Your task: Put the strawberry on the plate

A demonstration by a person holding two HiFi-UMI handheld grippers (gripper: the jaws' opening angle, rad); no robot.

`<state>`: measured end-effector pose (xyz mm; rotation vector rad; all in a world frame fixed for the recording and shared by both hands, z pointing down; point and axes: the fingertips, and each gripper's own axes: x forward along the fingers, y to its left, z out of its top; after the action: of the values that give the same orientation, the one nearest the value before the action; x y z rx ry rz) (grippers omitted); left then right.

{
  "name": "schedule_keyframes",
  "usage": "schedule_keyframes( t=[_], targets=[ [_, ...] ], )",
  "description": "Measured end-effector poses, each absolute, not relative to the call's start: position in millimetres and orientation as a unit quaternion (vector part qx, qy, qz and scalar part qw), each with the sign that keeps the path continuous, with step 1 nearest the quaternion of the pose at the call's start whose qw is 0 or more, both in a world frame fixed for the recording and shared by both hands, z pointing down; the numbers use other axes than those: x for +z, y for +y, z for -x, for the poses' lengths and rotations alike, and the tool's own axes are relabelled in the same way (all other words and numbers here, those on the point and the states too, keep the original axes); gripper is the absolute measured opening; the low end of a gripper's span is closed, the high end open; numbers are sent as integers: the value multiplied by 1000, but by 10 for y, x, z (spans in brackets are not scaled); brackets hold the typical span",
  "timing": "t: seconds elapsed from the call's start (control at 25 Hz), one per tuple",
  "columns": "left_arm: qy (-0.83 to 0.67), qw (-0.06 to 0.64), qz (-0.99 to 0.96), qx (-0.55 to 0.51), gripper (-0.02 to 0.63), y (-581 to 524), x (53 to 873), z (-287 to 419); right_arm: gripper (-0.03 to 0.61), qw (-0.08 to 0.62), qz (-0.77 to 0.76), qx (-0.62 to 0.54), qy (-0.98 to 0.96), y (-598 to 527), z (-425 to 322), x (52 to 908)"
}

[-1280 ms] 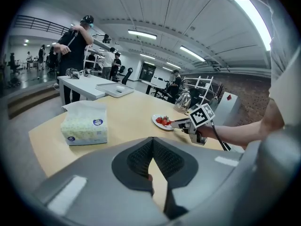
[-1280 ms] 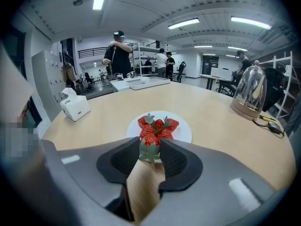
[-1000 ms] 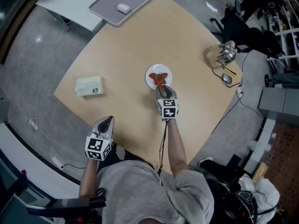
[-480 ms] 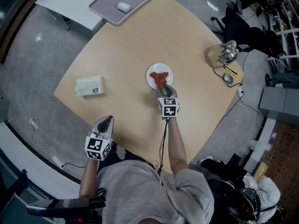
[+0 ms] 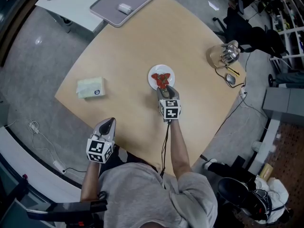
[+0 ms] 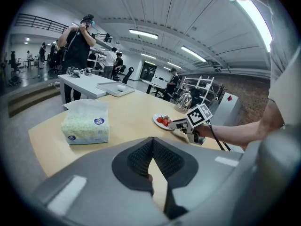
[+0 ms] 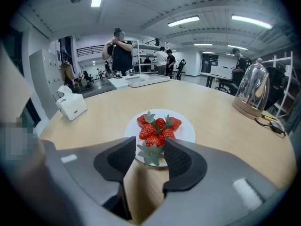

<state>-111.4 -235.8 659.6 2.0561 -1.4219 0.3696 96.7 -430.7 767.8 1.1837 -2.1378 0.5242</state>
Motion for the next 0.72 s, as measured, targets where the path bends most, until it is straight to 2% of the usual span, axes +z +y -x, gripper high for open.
schedule_keyframes(
  t=[0.72],
  targets=[
    [-523, 276, -797, 123, 20, -2229, 6317, 1077, 187, 291, -476, 172, -812, -4017, -1105, 7172]
  ],
)
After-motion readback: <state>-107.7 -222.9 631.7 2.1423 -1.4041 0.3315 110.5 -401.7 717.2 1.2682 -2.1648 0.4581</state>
